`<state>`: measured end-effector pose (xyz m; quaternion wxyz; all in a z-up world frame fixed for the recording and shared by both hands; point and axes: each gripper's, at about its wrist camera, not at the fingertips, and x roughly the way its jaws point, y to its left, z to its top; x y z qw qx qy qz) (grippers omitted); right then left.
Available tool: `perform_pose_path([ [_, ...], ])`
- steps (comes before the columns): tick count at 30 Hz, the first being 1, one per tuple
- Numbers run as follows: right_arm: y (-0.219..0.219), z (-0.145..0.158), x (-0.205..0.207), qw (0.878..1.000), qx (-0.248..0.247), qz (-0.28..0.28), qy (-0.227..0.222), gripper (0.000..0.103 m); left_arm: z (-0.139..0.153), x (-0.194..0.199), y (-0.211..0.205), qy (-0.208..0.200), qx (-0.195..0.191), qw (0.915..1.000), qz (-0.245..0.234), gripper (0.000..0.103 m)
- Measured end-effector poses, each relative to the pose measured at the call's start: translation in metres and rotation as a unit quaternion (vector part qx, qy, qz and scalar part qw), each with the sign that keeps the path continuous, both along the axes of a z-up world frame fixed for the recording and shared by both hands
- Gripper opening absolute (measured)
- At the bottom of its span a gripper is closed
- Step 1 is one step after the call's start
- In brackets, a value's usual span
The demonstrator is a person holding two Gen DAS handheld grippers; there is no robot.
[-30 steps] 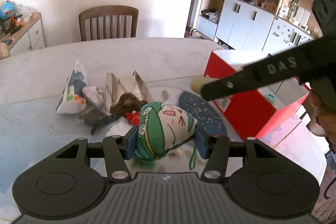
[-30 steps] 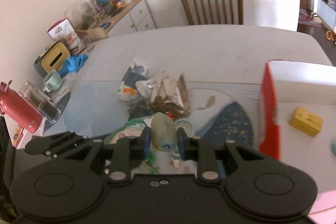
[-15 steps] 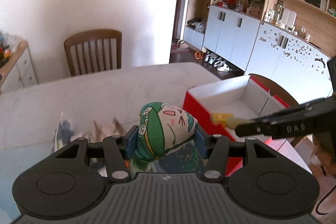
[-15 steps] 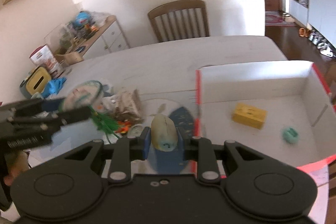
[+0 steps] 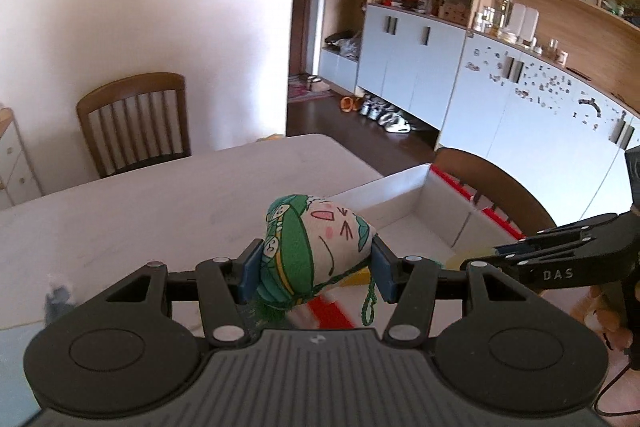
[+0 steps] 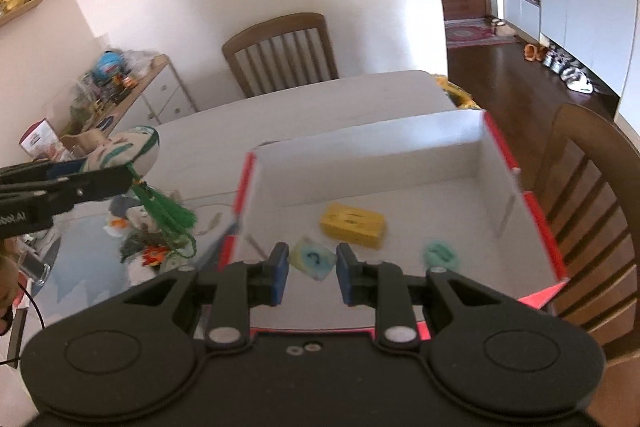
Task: Organize objects
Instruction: 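Carry the plush doll with the left tool while the right tool carries the cream cylinder into the box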
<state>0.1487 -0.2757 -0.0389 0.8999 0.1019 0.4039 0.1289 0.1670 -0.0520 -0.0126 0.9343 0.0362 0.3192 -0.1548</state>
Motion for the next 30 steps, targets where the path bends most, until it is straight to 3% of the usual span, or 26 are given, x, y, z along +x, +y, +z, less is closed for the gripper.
perform_pose_path([
  [15,-0.071,-0.015,0.036,1.0,-0.018,-0.008,0.009,0.024,-0.008,0.045,-0.098,0.014,0.014,0.9991,-0.038,0.055],
  [23,-0.074,-0.035,0.074,0.999,-0.033,0.014,0.029,0.024,-0.056,0.074,-0.12,0.075,0.037,0.9963,-0.02,0.055],
  [30,-0.065,-0.056,0.101,0.997,-0.047,0.033,0.05,0.024,-0.098,0.096,-0.127,0.131,0.027,0.991,-0.001,0.055],
])
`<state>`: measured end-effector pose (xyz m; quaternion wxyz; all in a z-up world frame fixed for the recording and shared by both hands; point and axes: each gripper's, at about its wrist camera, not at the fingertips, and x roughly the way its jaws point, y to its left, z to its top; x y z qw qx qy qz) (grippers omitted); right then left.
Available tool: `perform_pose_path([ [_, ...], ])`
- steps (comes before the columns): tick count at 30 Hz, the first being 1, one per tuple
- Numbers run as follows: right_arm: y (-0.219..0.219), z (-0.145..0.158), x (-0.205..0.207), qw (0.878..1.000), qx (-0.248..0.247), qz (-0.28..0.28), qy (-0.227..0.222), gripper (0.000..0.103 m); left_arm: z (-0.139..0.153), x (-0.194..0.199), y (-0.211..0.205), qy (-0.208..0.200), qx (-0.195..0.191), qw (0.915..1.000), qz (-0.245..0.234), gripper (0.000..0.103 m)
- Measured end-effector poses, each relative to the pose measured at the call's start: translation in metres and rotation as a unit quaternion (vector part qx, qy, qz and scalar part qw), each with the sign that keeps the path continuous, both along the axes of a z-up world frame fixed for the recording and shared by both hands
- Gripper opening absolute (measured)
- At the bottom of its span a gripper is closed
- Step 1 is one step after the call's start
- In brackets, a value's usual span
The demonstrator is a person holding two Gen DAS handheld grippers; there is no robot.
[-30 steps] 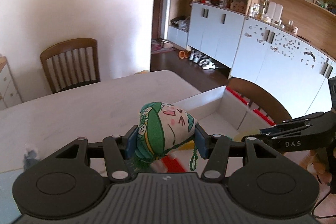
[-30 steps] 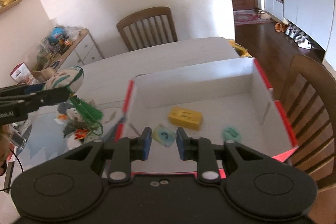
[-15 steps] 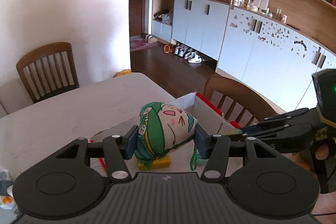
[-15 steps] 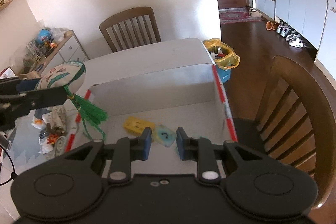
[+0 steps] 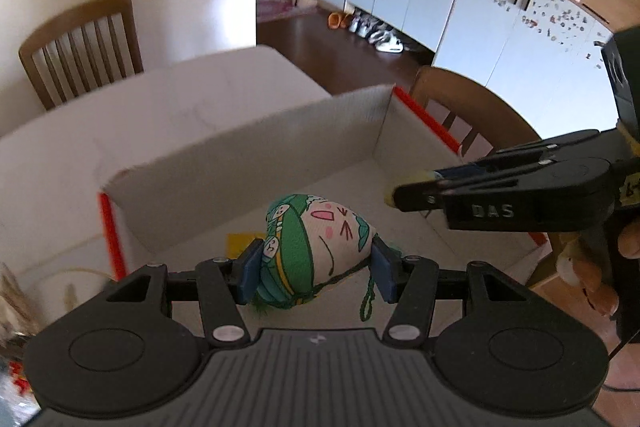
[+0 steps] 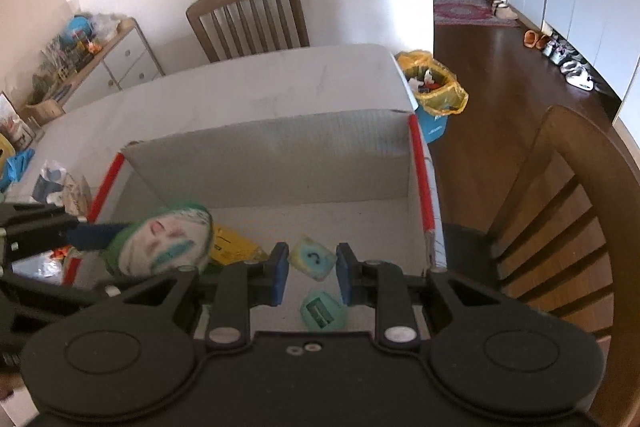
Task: Organize objects
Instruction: 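Carry the plush doll with the left tool while the right tool carries the cream cylinder into the box, then open the left tool to release the doll while the right tool releases the cylinder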
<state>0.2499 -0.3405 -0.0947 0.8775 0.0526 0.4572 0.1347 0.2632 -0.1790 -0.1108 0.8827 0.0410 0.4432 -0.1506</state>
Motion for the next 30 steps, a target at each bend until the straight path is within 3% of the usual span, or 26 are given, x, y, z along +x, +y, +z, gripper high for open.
perform_pose_path([
  [12,0.021,-0.033,0.025,0.997,-0.036,0.03,0.058,0.024,-0.044,0.013,-0.012,0.063,0.032,0.9975,0.012,0.055],
  [24,0.026,-0.048,0.031,0.993,-0.041,0.027,0.111,0.024,-0.054,0.025,-0.017,0.121,0.054,0.9911,0.013,0.056],
  [30,0.024,-0.047,0.035,0.992,-0.041,0.027,0.114,0.025,-0.052,0.026,-0.014,0.126,0.052,0.9905,0.017,0.057],
])
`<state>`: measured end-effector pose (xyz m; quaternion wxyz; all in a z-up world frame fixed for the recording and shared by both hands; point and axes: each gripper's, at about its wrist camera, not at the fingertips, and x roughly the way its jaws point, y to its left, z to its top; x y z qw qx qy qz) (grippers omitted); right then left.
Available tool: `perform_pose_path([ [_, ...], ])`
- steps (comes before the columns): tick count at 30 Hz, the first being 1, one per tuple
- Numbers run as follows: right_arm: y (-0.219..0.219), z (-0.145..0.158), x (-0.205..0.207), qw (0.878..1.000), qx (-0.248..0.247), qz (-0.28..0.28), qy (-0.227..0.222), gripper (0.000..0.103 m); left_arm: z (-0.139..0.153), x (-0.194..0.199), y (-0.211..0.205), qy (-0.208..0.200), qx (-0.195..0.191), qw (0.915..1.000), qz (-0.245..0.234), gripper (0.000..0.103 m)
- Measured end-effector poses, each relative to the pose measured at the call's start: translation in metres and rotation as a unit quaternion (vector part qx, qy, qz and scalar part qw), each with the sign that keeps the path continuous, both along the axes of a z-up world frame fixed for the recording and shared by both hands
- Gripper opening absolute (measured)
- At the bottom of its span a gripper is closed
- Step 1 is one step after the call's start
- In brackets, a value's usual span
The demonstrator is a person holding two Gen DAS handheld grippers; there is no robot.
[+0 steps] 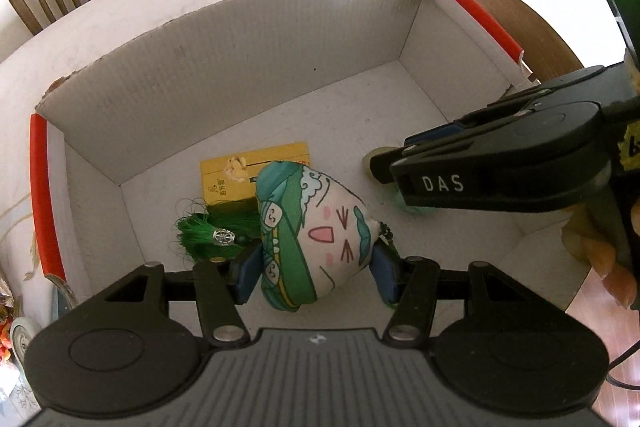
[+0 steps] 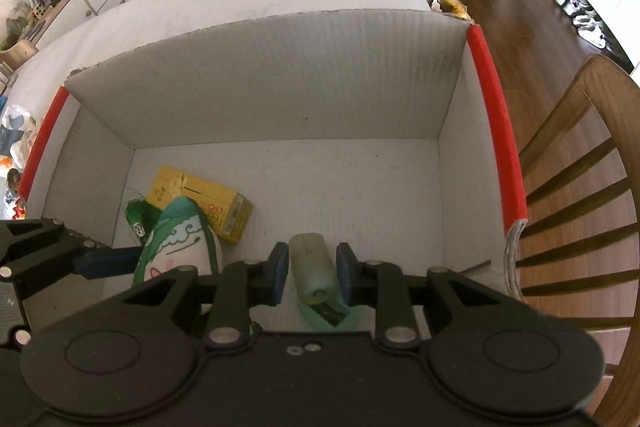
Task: Organize objects
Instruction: 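Open the left tool to release the doll while the right tool releases the cylinder, then withdraw both tools from the box toward the tape dispenser on the table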
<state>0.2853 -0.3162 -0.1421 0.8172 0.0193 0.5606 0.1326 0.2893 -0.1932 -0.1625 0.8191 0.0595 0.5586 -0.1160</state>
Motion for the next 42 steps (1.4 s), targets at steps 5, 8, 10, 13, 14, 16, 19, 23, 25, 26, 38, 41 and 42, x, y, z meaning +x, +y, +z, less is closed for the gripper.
perform_pose_path([
  [5,-0.002,0.003,-0.001,1.0,-0.001,0.001,-0.002,0.029,0.008,-0.005,0.001,-0.015,-0.007,0.9999,-0.004,0.067],
  [8,-0.003,0.007,-0.004,1.0,0.007,0.003,-0.003,0.03,0.013,-0.005,0.002,-0.019,-0.013,0.9997,-0.001,0.067],
  [10,-0.003,0.012,-0.006,1.0,0.009,0.007,-0.008,0.03,0.016,-0.007,0.003,-0.023,-0.012,0.9997,0.0,0.067],
  [13,-0.002,0.02,-0.012,1.0,0.013,0.011,-0.017,0.033,0.021,-0.008,0.005,-0.03,-0.014,0.9995,0.005,0.067],
  [14,-0.002,0.023,-0.014,1.0,0.016,0.013,-0.02,0.034,0.022,-0.01,0.01,-0.034,-0.016,0.9993,0.007,0.067],
  [16,-0.002,0.029,-0.019,0.999,0.019,0.016,-0.027,0.035,0.027,-0.013,0.016,-0.042,-0.023,0.9988,0.012,0.067],
  [19,0.0,0.039,-0.027,0.999,0.024,0.021,-0.043,0.037,0.032,-0.021,0.014,-0.056,-0.03,0.9978,0.021,0.067],
  [23,0.0,0.054,-0.038,0.997,0.034,0.025,-0.065,0.038,0.044,-0.032,0.017,-0.077,-0.033,0.996,0.03,0.067],
  [25,0.002,0.06,-0.044,0.996,0.037,0.027,-0.073,0.038,0.05,-0.038,0.021,-0.086,-0.041,0.9948,0.036,0.067],
  [26,0.003,0.063,-0.047,0.996,0.039,0.028,-0.078,0.039,0.052,-0.041,0.023,-0.091,-0.045,0.9941,0.039,0.067],
  [38,0.009,0.095,-0.094,0.989,0.068,0.016,-0.129,0.052,0.092,-0.087,0.047,-0.15,-0.054,0.9864,0.041,0.067],
  [41,0.012,0.103,-0.107,0.986,0.079,0.007,-0.144,0.057,0.1,-0.098,0.056,-0.164,-0.057,0.9841,0.039,0.067],
  [42,0.013,0.106,-0.111,0.985,0.082,0.004,-0.149,0.059,0.103,-0.101,0.06,-0.167,-0.058,0.9834,0.039,0.068],
])
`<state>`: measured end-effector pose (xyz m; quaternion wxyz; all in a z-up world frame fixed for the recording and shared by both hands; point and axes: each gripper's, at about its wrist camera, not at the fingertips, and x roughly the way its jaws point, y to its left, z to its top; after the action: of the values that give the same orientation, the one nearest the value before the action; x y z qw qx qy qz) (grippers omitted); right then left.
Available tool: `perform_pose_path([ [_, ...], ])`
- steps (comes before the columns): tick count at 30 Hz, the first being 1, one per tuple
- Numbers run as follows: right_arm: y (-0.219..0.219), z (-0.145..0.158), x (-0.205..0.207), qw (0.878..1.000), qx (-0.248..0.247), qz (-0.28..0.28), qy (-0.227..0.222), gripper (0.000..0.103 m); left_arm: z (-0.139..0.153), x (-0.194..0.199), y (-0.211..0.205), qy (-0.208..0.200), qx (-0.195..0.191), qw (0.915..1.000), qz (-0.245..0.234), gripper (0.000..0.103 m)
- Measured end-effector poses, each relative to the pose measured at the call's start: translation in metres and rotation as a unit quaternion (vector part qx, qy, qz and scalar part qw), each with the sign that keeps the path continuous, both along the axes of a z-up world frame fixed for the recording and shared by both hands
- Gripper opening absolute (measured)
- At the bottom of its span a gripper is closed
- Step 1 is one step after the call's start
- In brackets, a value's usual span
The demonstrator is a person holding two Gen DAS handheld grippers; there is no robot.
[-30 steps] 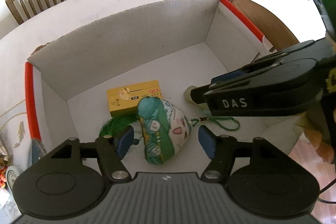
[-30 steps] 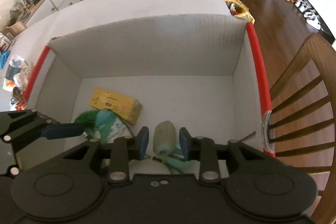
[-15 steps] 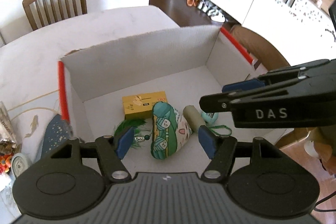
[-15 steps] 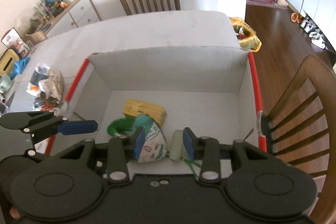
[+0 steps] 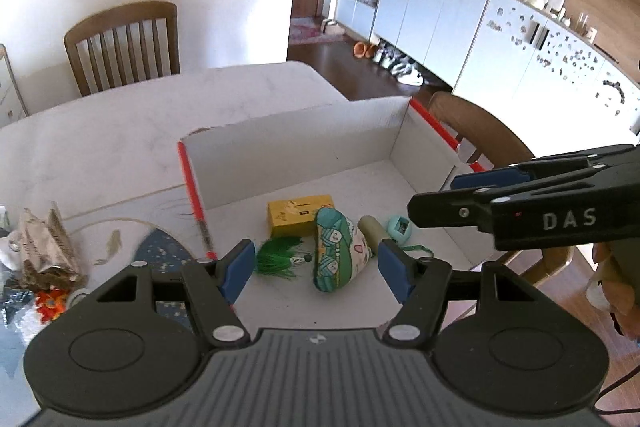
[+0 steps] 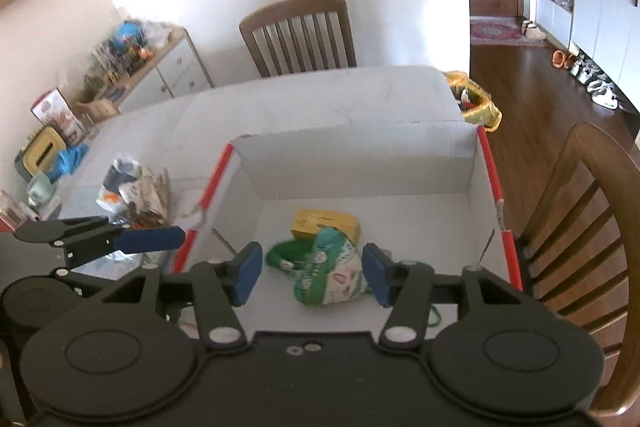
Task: Organize objects
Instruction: 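Withdraw both tools from the box toward the tape dispenser on the table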
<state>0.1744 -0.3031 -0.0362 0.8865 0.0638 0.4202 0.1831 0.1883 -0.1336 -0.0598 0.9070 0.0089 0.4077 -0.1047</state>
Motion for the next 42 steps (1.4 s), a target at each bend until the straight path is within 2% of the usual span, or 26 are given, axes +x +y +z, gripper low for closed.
perform_pose_path([
  [2,0.003,0.004,-0.008,1.0,0.003,-0.008,-0.012,0.065,0.006,-0.008,0.008,-0.009,-0.003,1.0,0.001,0.074],
  [7,0.016,0.012,-0.026,0.999,0.001,-0.025,-0.036,0.076,0.018,-0.023,0.029,-0.024,-0.007,0.9997,0.004,0.075],
  [10,0.028,0.014,-0.037,0.998,-0.002,-0.031,-0.051,0.083,0.023,-0.032,0.043,-0.034,-0.009,0.9994,0.006,0.081],
  [17,0.053,0.017,-0.058,0.997,0.0,-0.043,-0.068,0.098,0.034,-0.049,0.074,-0.055,-0.008,0.9983,0.015,0.083],
  [27,0.09,0.017,-0.078,0.996,0.0,-0.044,-0.075,0.101,0.037,-0.066,0.115,-0.057,-0.018,0.9981,0.011,0.088],
  [29,0.097,0.016,-0.081,0.996,0.0,-0.042,-0.075,0.101,0.036,-0.07,0.125,-0.058,-0.023,0.998,0.012,0.1],
  [30,0.101,0.016,-0.083,0.996,0.0,-0.042,-0.075,0.101,0.036,-0.071,0.13,-0.059,-0.024,0.9978,0.015,0.102],
  [38,0.132,0.012,-0.084,0.997,-0.003,-0.04,-0.07,0.101,0.031,-0.08,0.171,-0.064,-0.024,0.9973,0.028,0.103],
  [42,0.15,0.009,-0.083,0.997,-0.007,-0.034,-0.065,0.101,0.023,-0.08,0.193,-0.055,-0.03,0.9978,0.019,0.103],
])
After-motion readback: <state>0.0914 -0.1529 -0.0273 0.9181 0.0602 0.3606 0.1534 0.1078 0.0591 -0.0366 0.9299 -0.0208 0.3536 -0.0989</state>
